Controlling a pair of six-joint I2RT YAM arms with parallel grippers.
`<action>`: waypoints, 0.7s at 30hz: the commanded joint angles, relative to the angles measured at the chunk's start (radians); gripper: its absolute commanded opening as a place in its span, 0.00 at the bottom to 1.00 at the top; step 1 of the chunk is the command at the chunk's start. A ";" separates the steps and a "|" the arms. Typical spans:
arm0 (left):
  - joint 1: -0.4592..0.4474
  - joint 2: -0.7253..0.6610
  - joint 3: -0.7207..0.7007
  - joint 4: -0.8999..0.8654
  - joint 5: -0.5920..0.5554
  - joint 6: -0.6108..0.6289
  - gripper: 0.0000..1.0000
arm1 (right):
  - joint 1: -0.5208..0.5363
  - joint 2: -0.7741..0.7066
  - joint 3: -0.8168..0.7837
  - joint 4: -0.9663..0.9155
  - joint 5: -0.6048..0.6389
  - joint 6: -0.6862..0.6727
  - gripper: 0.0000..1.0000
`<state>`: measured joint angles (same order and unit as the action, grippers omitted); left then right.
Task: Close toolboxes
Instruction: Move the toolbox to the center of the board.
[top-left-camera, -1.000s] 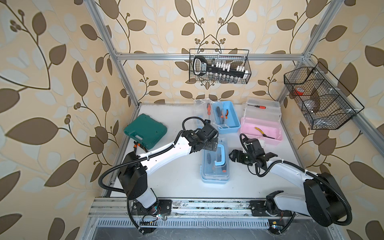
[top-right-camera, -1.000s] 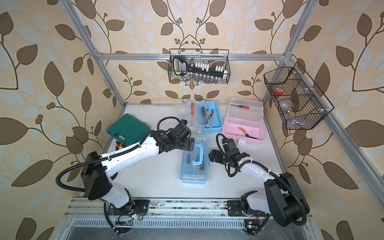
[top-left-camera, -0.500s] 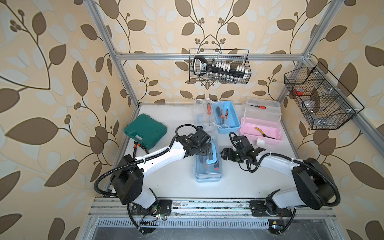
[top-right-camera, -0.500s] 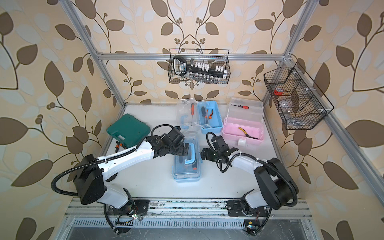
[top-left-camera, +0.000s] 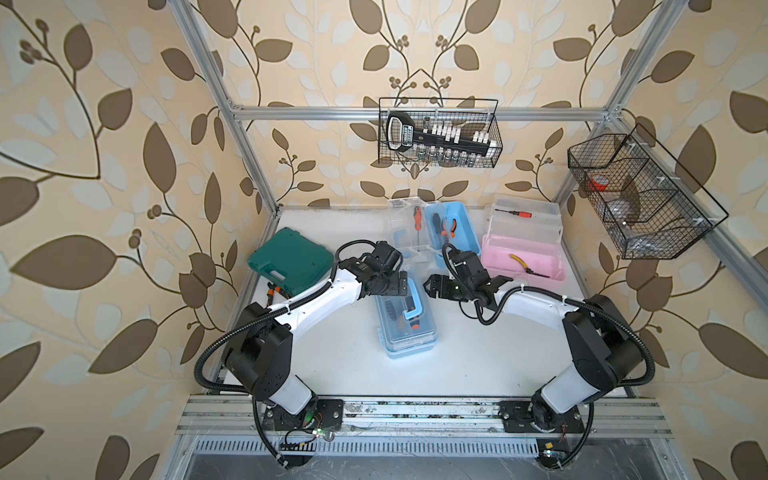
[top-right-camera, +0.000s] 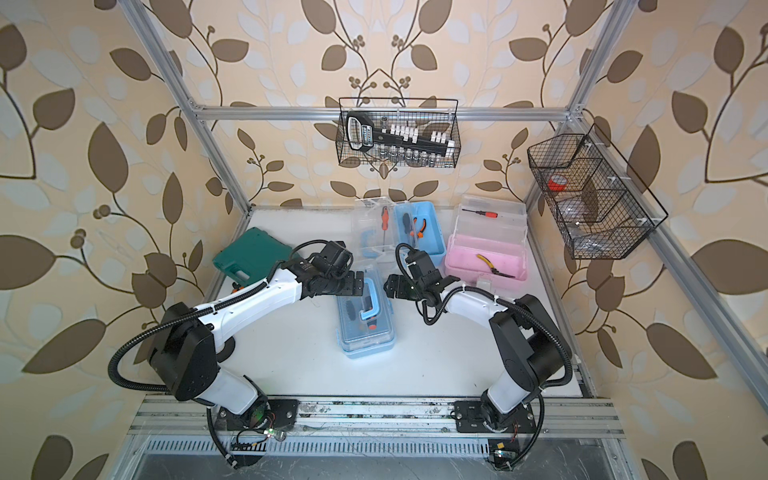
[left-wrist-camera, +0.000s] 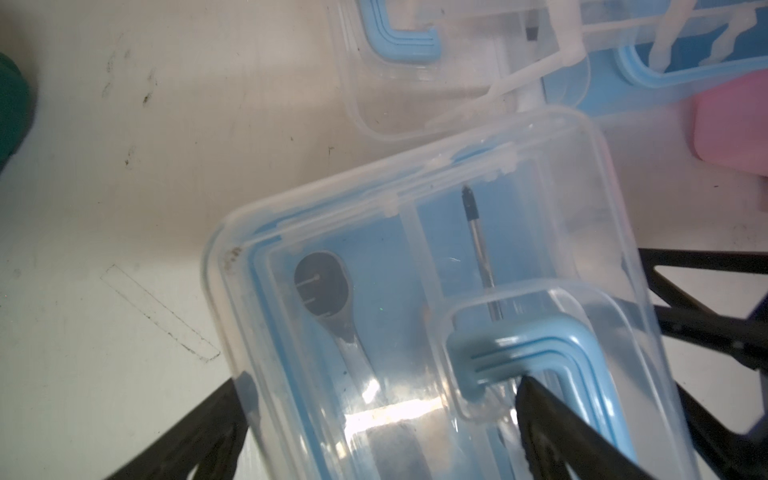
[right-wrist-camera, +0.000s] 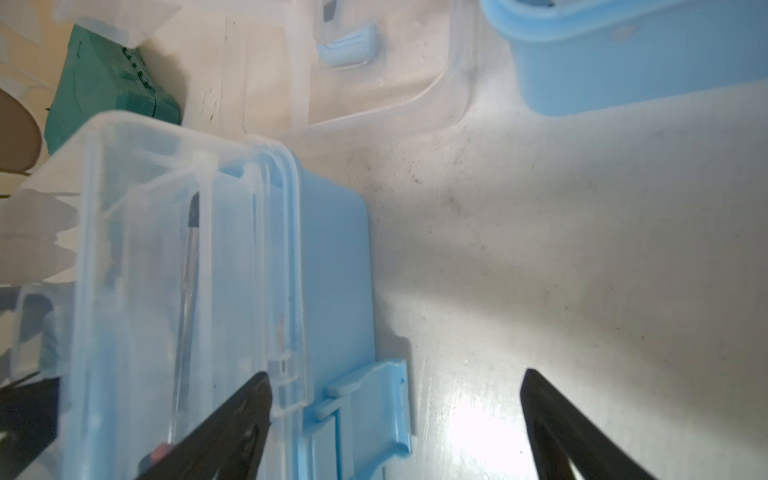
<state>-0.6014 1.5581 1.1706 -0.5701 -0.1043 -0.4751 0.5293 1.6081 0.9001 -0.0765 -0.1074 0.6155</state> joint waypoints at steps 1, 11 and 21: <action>0.020 0.058 0.036 -0.037 -0.028 0.043 0.99 | 0.002 -0.073 -0.064 -0.029 0.088 -0.038 0.90; 0.032 0.110 0.104 -0.048 -0.004 0.099 0.99 | 0.007 -0.273 -0.282 -0.018 0.093 -0.025 0.89; 0.032 0.030 0.088 -0.085 0.005 0.080 0.99 | 0.069 -0.338 -0.345 0.001 0.073 -0.010 0.89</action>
<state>-0.5808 1.6356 1.2629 -0.5850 -0.0811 -0.4160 0.5766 1.2846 0.5667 -0.0921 -0.0177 0.5980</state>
